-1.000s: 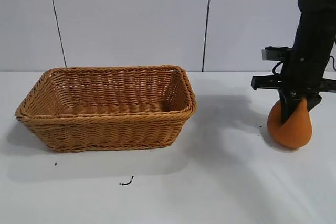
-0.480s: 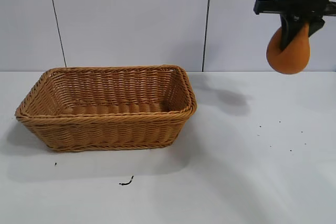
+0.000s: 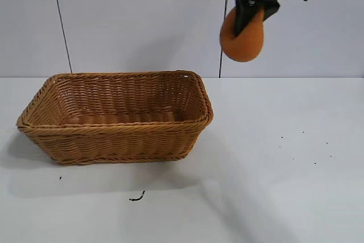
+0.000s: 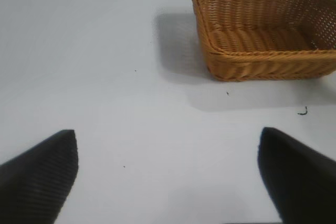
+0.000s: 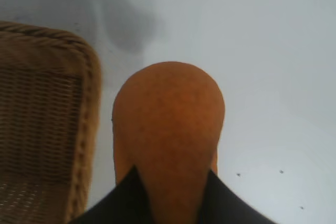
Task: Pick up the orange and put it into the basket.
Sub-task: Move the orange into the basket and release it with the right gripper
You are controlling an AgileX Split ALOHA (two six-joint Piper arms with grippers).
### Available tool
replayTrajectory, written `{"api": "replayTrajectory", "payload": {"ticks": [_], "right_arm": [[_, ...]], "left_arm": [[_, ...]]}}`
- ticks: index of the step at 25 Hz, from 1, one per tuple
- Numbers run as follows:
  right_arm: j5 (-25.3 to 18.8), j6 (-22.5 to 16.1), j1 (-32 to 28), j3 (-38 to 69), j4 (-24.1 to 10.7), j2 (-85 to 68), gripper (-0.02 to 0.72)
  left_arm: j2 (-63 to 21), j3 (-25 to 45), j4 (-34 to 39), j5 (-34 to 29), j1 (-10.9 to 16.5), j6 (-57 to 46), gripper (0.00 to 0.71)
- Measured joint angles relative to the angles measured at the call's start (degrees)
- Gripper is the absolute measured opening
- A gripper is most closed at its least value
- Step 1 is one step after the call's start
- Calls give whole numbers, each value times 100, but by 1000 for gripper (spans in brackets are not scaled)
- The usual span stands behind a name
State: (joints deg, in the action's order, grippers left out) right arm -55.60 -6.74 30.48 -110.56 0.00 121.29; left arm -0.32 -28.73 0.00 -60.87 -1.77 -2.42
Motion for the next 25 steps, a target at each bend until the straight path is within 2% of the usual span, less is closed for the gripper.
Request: {"api": "replayTrajectory", "payload": {"ticks": [8, 13, 15, 16, 18, 19, 22, 25], "right_arm": [[793, -50, 589, 0, 122, 905, 64], [875, -51, 620, 0, 130, 1260, 78], [861, -51, 620, -5, 116, 1270, 177], [810, -46, 620, -54, 112, 1270, 323], [724, -21, 620, -214, 112, 1270, 537], [601, -15, 620, -319, 112, 1270, 601], [8, -2, 620, -869, 84, 1265, 673], [-671, -2, 574, -1537, 51, 1260, 687]], "left_arm": [[0, 0, 0, -5, 0, 0, 666], [0, 0, 0, -5, 0, 0, 666], [0, 0, 0, -5, 0, 0, 666], [0, 0, 0, -5, 0, 0, 666], [0, 0, 0, -5, 0, 0, 666], [0, 0, 0, -5, 0, 0, 666], [0, 0, 0, -5, 0, 0, 666], [0, 0, 0, -5, 0, 0, 666]]}}
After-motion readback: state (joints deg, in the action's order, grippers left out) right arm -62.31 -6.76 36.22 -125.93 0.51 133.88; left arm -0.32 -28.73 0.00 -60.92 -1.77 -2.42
